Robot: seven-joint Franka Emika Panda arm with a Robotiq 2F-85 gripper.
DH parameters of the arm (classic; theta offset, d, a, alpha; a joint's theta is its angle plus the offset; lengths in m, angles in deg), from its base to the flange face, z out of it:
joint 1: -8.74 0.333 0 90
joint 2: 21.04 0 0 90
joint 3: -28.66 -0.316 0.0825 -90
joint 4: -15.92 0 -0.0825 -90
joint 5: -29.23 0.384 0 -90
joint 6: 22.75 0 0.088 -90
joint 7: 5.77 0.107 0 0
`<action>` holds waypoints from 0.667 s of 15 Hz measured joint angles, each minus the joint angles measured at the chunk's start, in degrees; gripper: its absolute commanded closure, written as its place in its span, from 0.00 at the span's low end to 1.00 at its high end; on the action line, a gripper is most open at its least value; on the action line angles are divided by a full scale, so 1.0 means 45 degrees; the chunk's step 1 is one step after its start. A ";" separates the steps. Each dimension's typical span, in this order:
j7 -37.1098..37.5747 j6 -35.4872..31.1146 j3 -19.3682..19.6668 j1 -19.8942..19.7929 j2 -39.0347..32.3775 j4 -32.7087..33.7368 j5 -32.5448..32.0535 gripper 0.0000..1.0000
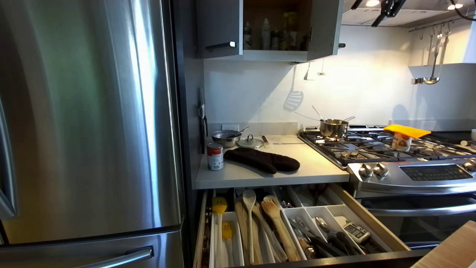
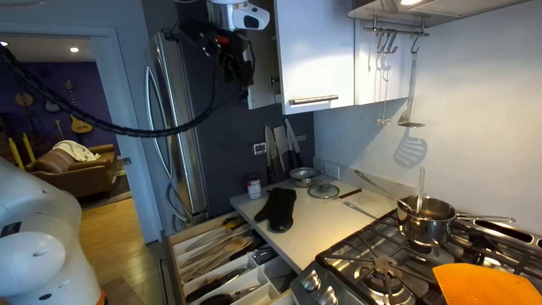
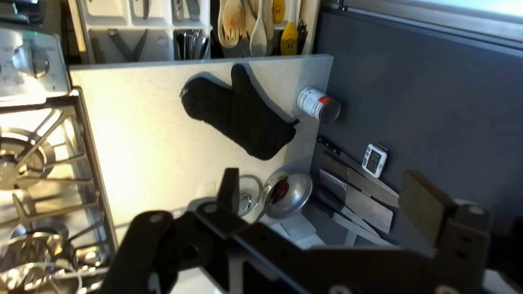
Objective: Open the cabinet's right door completely
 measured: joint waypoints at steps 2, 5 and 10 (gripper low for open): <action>0.0616 -0.1061 -0.0729 0.0147 0.0619 0.0043 -0.0676 0.00; 0.2055 -0.3105 -0.1755 0.0240 0.1330 -0.0112 -0.1699 0.00; 0.4929 -0.6999 -0.3104 0.0103 0.1552 -0.0931 -0.3947 0.00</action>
